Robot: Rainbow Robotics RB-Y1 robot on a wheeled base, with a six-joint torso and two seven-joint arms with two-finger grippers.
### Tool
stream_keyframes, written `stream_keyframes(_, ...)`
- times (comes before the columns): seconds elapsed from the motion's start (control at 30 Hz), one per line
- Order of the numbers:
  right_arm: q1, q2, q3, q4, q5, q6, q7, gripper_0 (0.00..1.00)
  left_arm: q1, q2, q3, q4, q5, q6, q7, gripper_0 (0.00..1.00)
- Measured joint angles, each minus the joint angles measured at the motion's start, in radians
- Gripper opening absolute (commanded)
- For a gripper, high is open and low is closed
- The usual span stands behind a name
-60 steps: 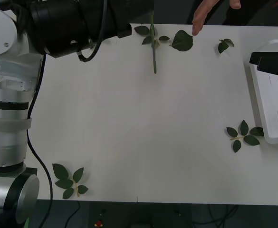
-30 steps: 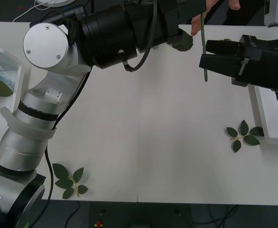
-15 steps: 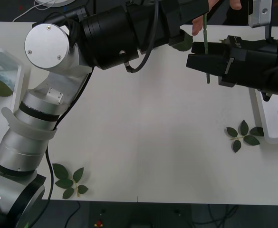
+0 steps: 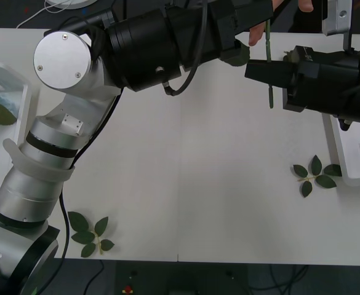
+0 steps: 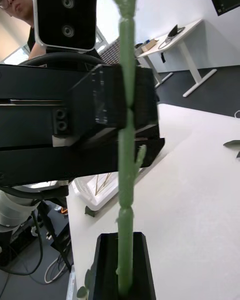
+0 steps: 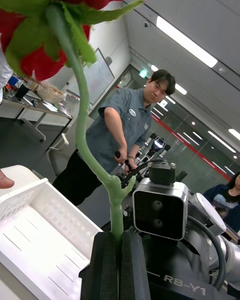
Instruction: Place the red flowers into the right box and the blue flowers into the left box. If a person shows an open palm, hand one flower to the person first, then continue sorting.
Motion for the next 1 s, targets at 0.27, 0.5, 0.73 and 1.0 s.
stream_keyframes(0.27,0.000,0.000,0.000,0.004,0.000,-0.003,0.000,0.00,0.000,0.000,-0.001,0.000,0.004,0.000,-0.002,0.00)
stream_keyframes(0.5,0.000,0.000,0.000,0.004,-0.002,-0.003,0.000,0.00,0.000,0.001,-0.002,0.000,0.007,0.000,-0.017,0.31)
stream_keyframes(0.73,0.000,0.000,0.000,0.004,-0.005,-0.003,0.000,0.00,0.000,0.001,-0.002,0.000,0.007,0.000,-0.017,1.00)
stream_keyframes(1.0,0.000,0.000,0.000,0.004,-0.006,-0.003,0.000,0.00,0.000,0.002,-0.002,0.000,0.007,0.000,-0.017,1.00)
